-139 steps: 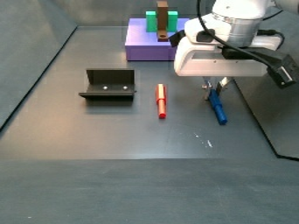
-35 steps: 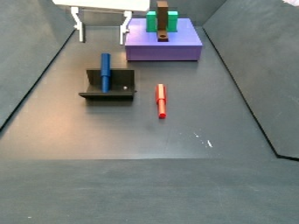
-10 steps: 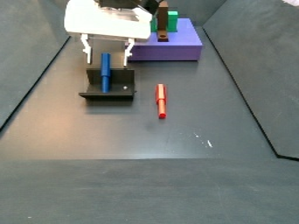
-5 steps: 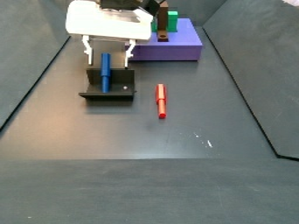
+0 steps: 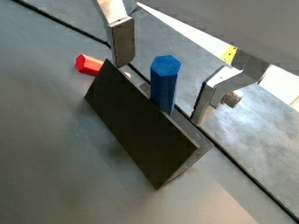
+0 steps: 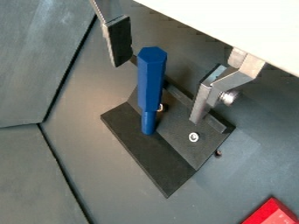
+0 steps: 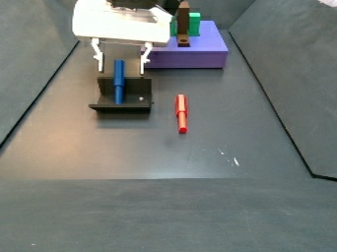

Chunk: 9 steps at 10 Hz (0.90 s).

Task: Pick up the blue object. Move up. Place the blue object on the fixture. Regrasp the blue object. Move to above the board. Insert the blue object.
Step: Regrasp the blue object.

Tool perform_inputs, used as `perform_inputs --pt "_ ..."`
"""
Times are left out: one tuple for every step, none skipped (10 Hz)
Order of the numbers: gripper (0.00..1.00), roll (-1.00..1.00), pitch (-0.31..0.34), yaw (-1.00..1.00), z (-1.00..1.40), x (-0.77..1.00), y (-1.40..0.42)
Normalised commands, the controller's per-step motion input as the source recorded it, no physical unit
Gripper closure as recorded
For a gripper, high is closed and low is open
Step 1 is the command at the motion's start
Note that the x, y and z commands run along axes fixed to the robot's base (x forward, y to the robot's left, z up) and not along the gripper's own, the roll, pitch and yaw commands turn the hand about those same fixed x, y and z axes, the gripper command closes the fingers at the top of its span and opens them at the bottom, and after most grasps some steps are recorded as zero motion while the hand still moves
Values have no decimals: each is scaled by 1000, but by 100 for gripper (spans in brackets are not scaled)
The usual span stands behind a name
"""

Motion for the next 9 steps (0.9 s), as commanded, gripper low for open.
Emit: perform_inputs --pt "0 6 0 0 0 0 0" --pt "0 83 0 0 -11 0 0" --pt "0 69 0 0 0 0 9" --pt "0 34 0 0 0 0 0" --pt "0 23 0 0 0 0 0" --pt "0 0 0 0 -17 0 0" --pt "0 0 0 0 -160 0 6" --pt "0 0 86 -6 -14 17 37" --pt "0 0 54 0 0 17 26"
